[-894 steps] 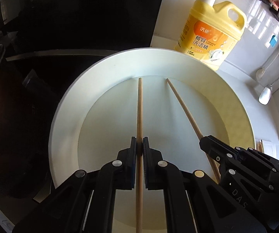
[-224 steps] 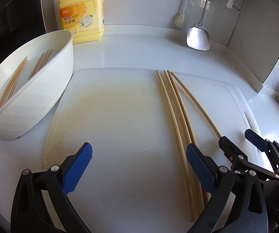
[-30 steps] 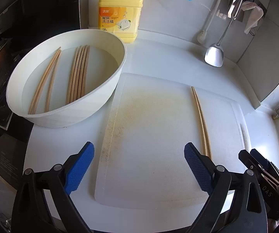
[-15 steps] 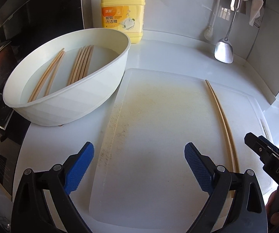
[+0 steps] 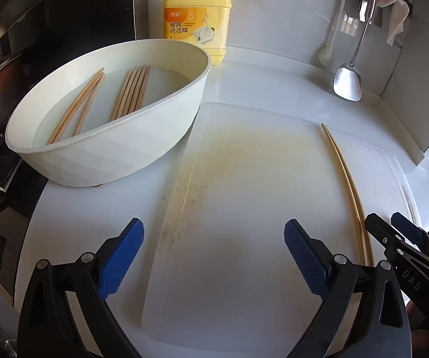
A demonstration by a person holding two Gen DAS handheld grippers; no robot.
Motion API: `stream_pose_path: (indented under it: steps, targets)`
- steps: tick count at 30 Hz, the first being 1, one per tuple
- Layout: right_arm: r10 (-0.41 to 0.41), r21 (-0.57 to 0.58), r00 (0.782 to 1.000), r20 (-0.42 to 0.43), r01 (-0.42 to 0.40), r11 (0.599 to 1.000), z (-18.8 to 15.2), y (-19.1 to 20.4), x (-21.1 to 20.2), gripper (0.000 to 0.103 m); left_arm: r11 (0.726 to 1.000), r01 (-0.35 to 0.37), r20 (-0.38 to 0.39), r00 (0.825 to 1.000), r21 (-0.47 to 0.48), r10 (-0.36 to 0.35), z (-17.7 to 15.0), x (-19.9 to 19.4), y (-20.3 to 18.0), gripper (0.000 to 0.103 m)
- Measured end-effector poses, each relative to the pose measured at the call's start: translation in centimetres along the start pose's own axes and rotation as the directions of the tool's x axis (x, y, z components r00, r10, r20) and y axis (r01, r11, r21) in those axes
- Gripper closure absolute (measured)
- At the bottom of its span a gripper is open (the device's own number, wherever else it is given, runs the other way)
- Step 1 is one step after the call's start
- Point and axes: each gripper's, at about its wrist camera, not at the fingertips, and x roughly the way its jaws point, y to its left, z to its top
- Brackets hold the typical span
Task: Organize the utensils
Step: 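Lower both open tools over the last two chopsticks and spread them apart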
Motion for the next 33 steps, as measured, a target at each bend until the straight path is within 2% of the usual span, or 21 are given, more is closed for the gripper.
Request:
stream_pose_path:
  steps: [7,10,17,24,33]
  targets:
    - [-0.031,-0.059,0.999,0.006,0.032,0.998,-0.1,0.9,0.4,0.037,1.000,0.000,-0.008,1.000,-0.007,0.000,-0.2,0.0,0.2,0.010]
    - [-0.068,-0.112,0.998,0.019,0.069,0.991,-0.3,1.5,0.5,0.037,1.000,0.002,-0.012,1.000,-0.010,-0.002,-0.2,0.1,0.2,0.010]
    - [-0.076,-0.097,0.997,0.025,0.078,0.992,-0.2,0.7,0.5,0.039,1.000,0.006,-0.014,1.000,-0.007,-0.006,-0.2,0.1,-0.1,0.010]
    - [-0.077,-0.083,0.997,0.031,0.079,0.993,-0.1,-0.2,0.4,0.055,1.000,0.012,-0.014,1.000,-0.007,-0.012,-0.1,0.1,-1.1,0.010]
    - [-0.093,-0.054,0.995,0.038,0.095,0.994,0.2,-2.8,0.2,0.068,0.999,0.053,-0.004,0.999,0.012,-0.053,0.0,0.1,-4.0,0.010]
